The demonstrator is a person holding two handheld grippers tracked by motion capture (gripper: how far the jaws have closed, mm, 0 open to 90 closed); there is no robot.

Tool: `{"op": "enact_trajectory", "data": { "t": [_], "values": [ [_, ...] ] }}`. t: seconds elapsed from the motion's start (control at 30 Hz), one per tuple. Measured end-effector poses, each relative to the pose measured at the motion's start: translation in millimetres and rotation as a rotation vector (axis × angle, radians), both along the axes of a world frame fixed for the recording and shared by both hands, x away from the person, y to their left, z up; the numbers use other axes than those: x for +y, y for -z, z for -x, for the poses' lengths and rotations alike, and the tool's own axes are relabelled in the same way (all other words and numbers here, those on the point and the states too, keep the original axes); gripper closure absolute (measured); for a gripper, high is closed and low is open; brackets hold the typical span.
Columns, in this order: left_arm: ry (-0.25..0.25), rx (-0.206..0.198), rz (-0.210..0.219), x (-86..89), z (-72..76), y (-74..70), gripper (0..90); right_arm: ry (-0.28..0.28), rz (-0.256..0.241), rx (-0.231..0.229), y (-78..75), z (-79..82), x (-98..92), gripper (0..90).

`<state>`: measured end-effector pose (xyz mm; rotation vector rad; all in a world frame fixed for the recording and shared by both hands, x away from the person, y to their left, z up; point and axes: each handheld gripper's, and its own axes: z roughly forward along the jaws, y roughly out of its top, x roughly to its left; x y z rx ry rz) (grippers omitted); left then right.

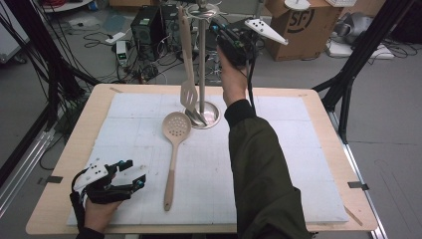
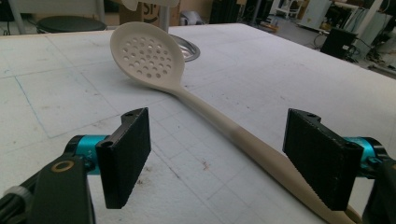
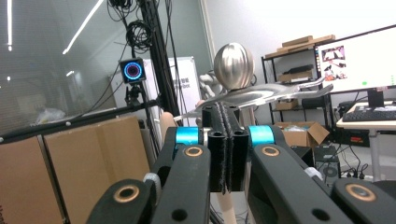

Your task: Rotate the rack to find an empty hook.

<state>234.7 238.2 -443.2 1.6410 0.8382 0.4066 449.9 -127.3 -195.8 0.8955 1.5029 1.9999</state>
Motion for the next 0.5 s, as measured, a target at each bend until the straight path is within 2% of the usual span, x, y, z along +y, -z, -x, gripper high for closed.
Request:
{"op": "enact_trajectory", "data": {
  "t": [0.2, 0.5],
  "values": [
    [0.000, 0.000, -0.001, -0.2, -0.1, 0.0, 24.0, -0.003, 0.037, -0.013, -0.3, 1.3, 5.1, 90.0],
    [0.005, -0.001, -0.005, -0.8, -0.4, 0.0, 24.0, -0.019, 0.049, -0.016, 0.5, 2.2, 12.6, 90.0]
  ]
}}
